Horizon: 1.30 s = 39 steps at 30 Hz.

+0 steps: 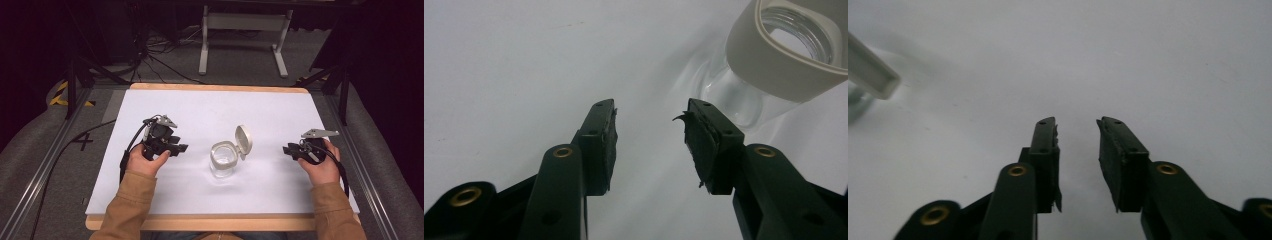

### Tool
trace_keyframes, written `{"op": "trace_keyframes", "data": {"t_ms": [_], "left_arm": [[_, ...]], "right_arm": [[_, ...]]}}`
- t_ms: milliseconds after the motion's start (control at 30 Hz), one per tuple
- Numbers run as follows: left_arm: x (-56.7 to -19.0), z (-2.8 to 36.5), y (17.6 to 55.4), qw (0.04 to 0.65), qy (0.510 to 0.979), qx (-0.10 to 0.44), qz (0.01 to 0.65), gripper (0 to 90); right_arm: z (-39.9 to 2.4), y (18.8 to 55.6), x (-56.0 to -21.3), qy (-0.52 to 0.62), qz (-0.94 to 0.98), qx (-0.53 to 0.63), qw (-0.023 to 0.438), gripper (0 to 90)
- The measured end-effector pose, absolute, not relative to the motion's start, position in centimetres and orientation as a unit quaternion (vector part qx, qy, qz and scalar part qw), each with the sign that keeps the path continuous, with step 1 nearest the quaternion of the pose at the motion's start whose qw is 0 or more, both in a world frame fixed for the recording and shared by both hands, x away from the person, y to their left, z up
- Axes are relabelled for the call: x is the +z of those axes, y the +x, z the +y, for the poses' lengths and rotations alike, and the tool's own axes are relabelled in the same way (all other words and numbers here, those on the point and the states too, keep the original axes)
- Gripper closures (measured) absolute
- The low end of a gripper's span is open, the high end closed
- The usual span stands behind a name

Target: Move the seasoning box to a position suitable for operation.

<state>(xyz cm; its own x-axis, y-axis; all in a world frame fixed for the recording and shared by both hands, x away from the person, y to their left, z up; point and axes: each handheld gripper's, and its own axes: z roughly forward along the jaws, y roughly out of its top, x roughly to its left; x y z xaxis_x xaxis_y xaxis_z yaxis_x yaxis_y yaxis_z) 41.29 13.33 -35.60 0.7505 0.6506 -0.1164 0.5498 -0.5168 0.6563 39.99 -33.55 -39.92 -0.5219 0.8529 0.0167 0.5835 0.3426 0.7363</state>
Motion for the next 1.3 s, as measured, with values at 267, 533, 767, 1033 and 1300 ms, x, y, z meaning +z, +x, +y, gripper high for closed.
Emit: {"op": "trace_keyframes", "data": {"t_ms": [267, 533, 767, 1033, 1300], "left_arm": [[-35.7, 13.2, 41.2, 0.349, 0.869, 0.070, 0.344, 55.5], [-36.0, 12.3, 41.6, 0.343, 0.871, 0.071, 0.345, 57.4], [-36.1, 10.9, 42.0, 0.336, 0.876, 0.072, 0.338, 66.9], [-36.6, 9.2, 42.6, 0.347, 0.886, 0.019, 0.306, 86.3], [-37.3, 7.3, 43.1, 0.346, 0.891, 0.014, 0.293, 89.8]], "right_arm": [[-34.0, 39.4, -38.8, 0.460, 0.799, 0.342, 0.180, 86.1], [-34.0, 38.6, -37.7, 0.454, 0.804, 0.346, 0.171, 89.3], [-34.0, 37.4, -36.9, 0.440, 0.815, 0.341, 0.158, 89.5], [-34.0, 36.4, -36.5, 0.429, 0.822, 0.338, 0.160, 89.6], [-34.2, 35.4, -36.3, 0.425, 0.824, 0.336, 0.165, 89.7]]}}
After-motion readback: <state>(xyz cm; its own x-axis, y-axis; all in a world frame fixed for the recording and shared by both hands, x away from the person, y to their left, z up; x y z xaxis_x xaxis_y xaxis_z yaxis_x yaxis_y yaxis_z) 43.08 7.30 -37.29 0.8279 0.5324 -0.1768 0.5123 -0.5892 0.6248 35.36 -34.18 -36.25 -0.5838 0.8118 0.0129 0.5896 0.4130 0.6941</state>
